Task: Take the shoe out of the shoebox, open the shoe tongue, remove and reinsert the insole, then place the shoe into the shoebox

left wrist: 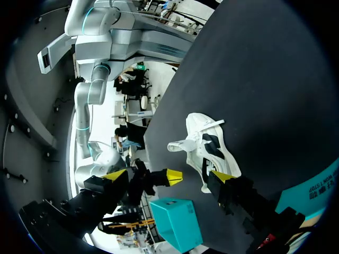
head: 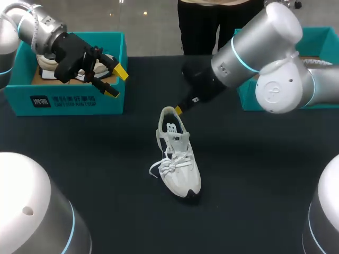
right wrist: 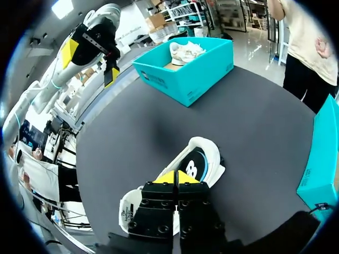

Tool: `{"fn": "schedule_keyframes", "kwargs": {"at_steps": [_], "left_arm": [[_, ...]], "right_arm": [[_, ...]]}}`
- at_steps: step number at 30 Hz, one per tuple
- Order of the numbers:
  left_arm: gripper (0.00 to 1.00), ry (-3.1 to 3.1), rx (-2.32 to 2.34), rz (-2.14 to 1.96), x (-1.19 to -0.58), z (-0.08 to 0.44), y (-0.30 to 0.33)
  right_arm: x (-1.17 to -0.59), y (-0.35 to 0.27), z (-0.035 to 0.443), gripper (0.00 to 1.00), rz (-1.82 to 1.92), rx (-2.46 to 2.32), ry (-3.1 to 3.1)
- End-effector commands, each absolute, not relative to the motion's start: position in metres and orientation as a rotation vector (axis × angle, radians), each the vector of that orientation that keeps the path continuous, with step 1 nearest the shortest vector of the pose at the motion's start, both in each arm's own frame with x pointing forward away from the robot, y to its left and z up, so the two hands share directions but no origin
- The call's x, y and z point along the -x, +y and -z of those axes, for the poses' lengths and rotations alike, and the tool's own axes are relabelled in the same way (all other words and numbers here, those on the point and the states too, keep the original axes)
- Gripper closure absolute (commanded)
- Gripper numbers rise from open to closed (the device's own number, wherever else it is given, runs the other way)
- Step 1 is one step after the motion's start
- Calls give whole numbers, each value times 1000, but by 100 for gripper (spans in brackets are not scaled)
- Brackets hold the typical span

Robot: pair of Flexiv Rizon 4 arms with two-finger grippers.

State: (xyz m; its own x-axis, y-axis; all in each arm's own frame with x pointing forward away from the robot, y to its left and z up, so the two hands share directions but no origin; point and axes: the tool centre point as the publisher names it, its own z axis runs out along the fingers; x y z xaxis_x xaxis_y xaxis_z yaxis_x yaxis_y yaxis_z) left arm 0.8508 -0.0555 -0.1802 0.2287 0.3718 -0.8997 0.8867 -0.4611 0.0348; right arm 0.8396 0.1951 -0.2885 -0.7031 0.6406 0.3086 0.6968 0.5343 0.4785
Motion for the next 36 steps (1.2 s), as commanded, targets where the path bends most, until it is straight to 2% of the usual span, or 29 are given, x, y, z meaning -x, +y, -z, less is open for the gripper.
{"fn": "schedule_keyframes", "kwargs": {"at_steps": [1, 12, 36], "left_arm": [[0, 1153, -1950, 1189, -850, 180, -55], [0, 1153, -1950, 1189, -850, 180, -55], [0, 1153, -1950, 1189, -850, 180, -55]], "right_arm": [[-845, 210, 299, 100, 560, 1781, -2820], [-845, 191, 312, 100, 464, 2198, -2669], [-841, 194, 323, 100, 419, 2230, -2533]]}}
